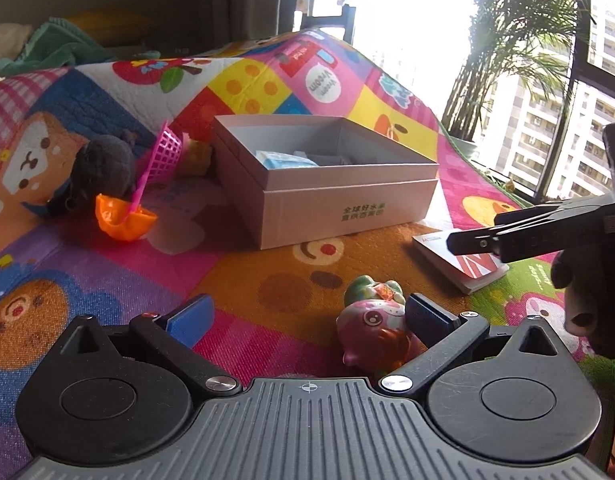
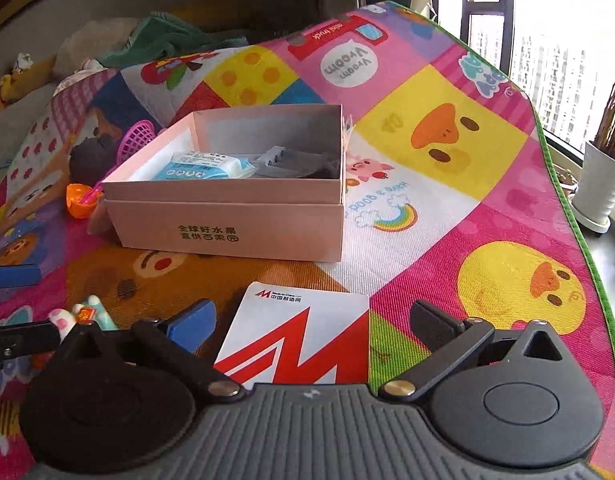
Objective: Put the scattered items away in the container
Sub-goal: 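Grasp the pink pig toy with the left tool while right tool holds the card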
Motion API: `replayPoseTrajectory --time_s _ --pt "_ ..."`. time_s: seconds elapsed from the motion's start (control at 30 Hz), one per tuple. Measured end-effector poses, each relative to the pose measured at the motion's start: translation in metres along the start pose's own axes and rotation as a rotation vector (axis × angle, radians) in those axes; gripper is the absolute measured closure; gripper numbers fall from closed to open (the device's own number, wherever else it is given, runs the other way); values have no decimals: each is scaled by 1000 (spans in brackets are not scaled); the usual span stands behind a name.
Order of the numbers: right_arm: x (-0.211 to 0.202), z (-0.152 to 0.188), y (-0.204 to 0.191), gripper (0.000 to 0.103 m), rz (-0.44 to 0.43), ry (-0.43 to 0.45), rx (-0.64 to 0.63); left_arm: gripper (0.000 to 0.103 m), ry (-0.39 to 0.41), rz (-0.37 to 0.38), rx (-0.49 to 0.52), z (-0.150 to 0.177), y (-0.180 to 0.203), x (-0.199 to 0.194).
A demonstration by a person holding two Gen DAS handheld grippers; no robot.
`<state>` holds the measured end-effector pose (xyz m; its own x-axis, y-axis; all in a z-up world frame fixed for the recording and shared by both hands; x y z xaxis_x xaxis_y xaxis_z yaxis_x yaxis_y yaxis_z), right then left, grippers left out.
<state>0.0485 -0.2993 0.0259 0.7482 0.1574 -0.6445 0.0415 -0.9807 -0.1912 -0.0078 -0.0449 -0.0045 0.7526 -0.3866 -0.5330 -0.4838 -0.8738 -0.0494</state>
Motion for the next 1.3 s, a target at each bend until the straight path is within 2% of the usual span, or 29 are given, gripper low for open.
replayPoseTrajectory --time_s 0.1,0.17,0.2,0.3,0.47,0.7,0.73,0.77,0.8,0.83,0.9,0.97,1.2,1.3 --pt "16 2 -1 0 4 -65 23 0 2 40 26 -1 2 -5" --pt "12 8 -7 8 -2 -58 -36 0 11 85 79 -2 9 -11" --pt "7 12 -10 16 -13 -52 -65 0 11 93 109 -3 14 -13" --pt "-5 17 -14 18 -31 -61 -91 0 -10 81 169 -6 27 -11" --pt "-30 25 -14 20 -49 -40 -104 0 -85 14 213 -13 44 8" --pt "-74 21 -3 20 -94 26 -47 1 -82 -4 238 -22 55 10" --pt "-79 20 -2 20 -99 37 -41 6 -85 -6 237 -23 56 10" --pt "-84 20 -2 20 -104 47 -37 20 -93 -5 235 -23 57 10" --pt "-88 20 -2 20 -108 56 -34 28 -103 -2 233 -23 58 11" --pt "-92 20 -2 20 -111 64 -32 34 -110 0 231 -23 58 11" --pt "-100 20 -2 20 -115 81 -32 35 -111 -6 244 -22 60 7" --pt "-108 21 -2 20 -119 99 -31 53 -101 -19 269 -22 63 1" --pt "-136 14 -3 20 -148 166 -18 70 -16 -64 331 -36 66 -29" --pt "-141 10 -5 20 -150 187 -19 68 -9 -42 323 -41 64 -33"
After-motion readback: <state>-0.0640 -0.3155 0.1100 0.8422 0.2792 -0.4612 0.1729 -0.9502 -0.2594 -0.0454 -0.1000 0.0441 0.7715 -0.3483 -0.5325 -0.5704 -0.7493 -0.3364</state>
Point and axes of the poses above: each gripper's, at about its wrist camera, not at the fingertips, and x roughly the way its jaws point, y to its right, z to its underside, the point moved 1 cm from there along x, roughly the way its jaws point, and after that the axes turned 12 degrees about x, right-handed, at the moved point
